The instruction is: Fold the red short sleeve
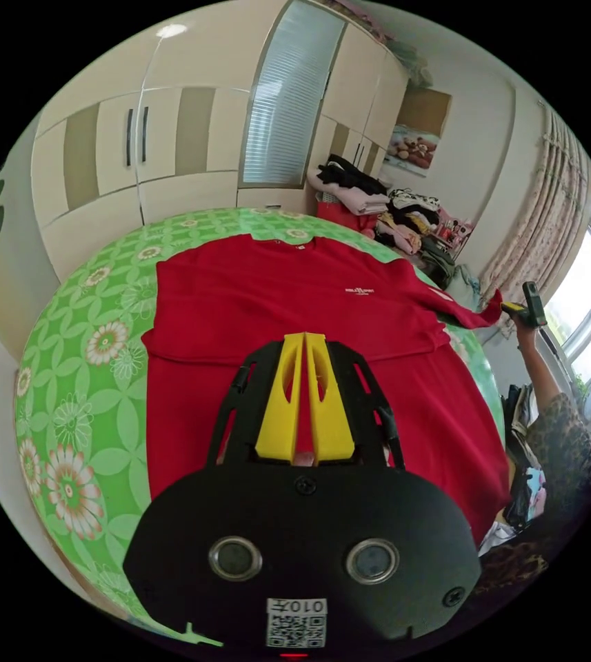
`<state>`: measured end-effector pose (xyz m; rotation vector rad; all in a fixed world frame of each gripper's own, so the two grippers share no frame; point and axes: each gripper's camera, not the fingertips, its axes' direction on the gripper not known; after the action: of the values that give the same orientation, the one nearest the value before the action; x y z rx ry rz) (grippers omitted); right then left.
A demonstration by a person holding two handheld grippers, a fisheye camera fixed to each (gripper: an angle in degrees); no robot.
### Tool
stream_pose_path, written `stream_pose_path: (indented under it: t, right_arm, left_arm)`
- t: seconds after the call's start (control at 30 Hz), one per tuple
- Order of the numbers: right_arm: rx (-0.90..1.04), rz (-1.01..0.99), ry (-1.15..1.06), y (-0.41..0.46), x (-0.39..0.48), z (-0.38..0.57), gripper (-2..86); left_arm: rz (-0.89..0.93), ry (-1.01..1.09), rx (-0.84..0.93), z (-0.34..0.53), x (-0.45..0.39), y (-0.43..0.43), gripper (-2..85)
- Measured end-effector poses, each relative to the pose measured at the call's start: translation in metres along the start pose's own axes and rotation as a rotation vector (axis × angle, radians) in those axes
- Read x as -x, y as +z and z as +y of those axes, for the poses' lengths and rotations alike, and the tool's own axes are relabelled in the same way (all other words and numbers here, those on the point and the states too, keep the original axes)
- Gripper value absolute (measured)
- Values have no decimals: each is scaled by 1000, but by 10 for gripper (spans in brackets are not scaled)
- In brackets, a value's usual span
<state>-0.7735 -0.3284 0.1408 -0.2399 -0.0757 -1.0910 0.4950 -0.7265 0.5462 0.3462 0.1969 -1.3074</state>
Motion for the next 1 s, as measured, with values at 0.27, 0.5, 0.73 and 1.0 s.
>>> stream_pose_path:
  t: [0.27, 0.5, 0.73, 1.0]
  right_arm:
    - [198, -482, 151, 98, -62, 3, 70]
    - [-94, -1670, -18, 63, -86, 21, 43]
    - [284, -1711, -227, 61, 10, 48, 80]
    - [352, -1717, -87, 87, 20, 56, 111]
  left_arm:
    - [98, -77, 30, 5, 0, 22, -2]
    - [282, 34, -2, -6, -45, 21, -2]
    - [259, 188, 37, 6, -98, 25, -1]
    - [278, 296, -24, 17, -138, 14, 20]
